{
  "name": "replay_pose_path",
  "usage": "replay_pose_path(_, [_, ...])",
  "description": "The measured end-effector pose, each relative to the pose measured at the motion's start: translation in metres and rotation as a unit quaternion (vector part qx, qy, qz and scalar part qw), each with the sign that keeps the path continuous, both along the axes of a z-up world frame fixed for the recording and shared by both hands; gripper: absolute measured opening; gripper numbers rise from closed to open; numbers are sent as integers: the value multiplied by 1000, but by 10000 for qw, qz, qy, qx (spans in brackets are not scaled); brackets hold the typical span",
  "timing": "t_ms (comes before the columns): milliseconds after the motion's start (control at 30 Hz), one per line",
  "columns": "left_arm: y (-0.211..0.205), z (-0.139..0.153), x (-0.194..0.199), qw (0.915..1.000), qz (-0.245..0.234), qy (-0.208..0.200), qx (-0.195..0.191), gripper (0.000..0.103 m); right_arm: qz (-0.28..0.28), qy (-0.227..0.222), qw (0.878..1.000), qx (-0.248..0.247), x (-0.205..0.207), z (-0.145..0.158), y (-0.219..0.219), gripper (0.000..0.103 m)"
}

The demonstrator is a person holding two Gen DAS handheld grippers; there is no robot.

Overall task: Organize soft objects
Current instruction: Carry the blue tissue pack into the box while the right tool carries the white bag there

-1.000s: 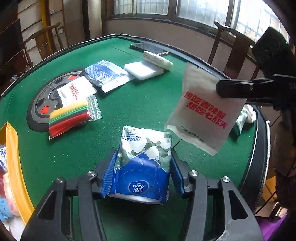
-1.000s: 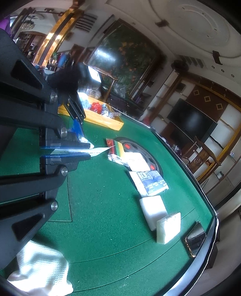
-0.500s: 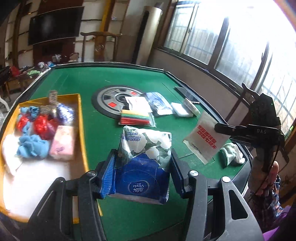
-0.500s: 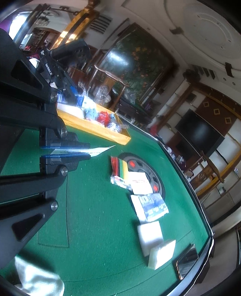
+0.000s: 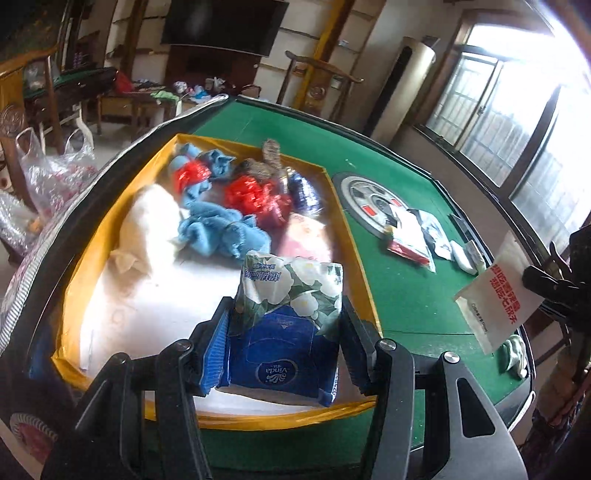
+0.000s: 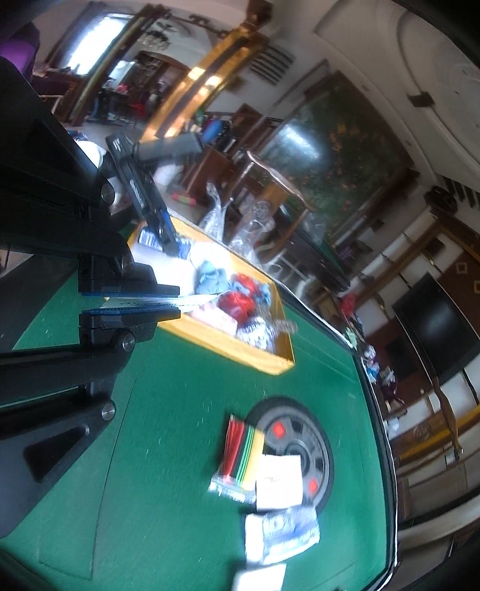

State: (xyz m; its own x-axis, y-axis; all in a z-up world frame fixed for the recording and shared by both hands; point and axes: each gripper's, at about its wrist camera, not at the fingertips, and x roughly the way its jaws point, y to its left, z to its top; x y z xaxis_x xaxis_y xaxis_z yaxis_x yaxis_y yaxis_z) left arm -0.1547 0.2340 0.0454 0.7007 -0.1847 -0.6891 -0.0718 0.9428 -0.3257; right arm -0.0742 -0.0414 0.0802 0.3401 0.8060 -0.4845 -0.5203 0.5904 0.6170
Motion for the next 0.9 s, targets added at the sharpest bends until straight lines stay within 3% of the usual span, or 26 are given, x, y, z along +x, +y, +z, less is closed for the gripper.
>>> replay_pose_path(200, [29, -24, 5, 9980, 543, 314, -91, 53, 479, 93, 9987, -112, 11, -3, 63, 4])
replay_pose_path(567, [61, -37, 33, 9880, 1373, 649, 280, 56, 1034, 644, 9922, -276, 34, -34, 153, 5])
replay_pose_path(700, [71, -36, 30, 9889, 1353, 603, -110, 57, 1047, 996, 9883, -483, 44, -57, 164, 5])
replay_pose_path(900, [77, -18, 2, 9903, 1312, 114, -433, 59, 821, 1261, 9835, -1005, 58, -80, 168, 5])
